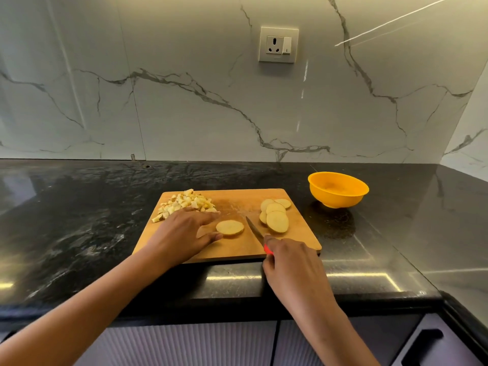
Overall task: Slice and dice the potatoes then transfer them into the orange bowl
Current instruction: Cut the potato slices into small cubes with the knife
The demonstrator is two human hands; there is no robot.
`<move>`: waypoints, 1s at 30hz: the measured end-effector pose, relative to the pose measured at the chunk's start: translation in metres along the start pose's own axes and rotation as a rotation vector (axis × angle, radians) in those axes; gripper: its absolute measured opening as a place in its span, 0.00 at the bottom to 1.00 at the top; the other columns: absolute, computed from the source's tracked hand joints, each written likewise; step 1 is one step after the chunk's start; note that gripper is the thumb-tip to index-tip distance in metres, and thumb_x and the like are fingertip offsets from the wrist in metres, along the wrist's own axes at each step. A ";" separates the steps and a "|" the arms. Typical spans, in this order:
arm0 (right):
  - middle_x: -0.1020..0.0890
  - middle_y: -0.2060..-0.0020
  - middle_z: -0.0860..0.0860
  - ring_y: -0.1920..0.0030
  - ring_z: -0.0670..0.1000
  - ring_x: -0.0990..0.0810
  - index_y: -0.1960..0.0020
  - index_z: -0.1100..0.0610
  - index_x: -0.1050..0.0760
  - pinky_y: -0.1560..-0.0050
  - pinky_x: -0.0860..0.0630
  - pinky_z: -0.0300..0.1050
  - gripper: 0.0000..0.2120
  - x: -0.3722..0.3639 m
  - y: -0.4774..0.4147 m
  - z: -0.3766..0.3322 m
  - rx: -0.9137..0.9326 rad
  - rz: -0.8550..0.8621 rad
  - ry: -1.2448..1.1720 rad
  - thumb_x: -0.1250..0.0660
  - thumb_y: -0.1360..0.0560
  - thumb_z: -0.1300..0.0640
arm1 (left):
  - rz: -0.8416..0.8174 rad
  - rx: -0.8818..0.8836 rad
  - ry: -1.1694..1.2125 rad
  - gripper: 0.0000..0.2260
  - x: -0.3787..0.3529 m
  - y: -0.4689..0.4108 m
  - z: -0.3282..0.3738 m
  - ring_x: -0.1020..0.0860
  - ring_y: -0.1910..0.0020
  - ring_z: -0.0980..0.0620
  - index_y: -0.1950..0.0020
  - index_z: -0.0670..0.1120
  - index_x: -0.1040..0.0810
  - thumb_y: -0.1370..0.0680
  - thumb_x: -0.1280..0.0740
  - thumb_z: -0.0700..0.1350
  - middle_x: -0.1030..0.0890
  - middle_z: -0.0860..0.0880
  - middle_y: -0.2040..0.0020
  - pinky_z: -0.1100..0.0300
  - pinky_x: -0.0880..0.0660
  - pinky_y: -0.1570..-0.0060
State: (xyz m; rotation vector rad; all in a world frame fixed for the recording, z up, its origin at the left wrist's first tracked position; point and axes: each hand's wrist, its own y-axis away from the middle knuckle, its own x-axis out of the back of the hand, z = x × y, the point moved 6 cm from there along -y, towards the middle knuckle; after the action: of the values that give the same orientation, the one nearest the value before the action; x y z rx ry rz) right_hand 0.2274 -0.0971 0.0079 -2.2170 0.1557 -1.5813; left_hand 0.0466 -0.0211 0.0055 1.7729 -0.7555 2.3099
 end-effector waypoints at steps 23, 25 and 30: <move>0.23 0.43 0.46 0.47 0.46 0.24 0.25 0.51 0.40 0.50 0.29 0.39 0.21 -0.010 0.000 -0.013 -0.031 -0.006 0.043 0.47 0.18 0.52 | -0.476 -0.555 -0.066 0.32 -0.008 -0.002 -0.028 0.59 0.26 0.64 0.26 0.66 0.61 0.28 0.59 0.74 0.60 0.66 0.25 0.65 0.64 0.29; 0.24 0.42 0.47 0.46 0.46 0.24 0.25 0.51 0.41 0.51 0.29 0.39 0.22 -0.012 0.000 -0.016 -0.043 -0.005 0.041 0.48 0.18 0.52 | -0.481 -0.604 -0.036 0.34 -0.011 0.000 -0.028 0.59 0.25 0.62 0.25 0.63 0.58 0.28 0.58 0.74 0.59 0.64 0.24 0.62 0.63 0.29; 0.25 0.39 0.48 0.44 0.47 0.25 0.24 0.52 0.45 0.50 0.30 0.39 0.22 -0.017 -0.004 -0.026 -0.035 -0.032 0.056 0.49 0.17 0.52 | -0.486 -0.678 -0.043 0.40 -0.014 -0.002 -0.026 0.57 0.24 0.60 0.23 0.54 0.54 0.29 0.59 0.75 0.57 0.60 0.23 0.56 0.59 0.27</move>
State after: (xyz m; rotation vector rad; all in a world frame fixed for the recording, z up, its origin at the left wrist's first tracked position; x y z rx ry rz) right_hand 0.1971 -0.0948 0.0012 -2.2131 0.1660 -1.6717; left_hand 0.0290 -0.0047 -0.0117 1.4737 -0.8577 1.4716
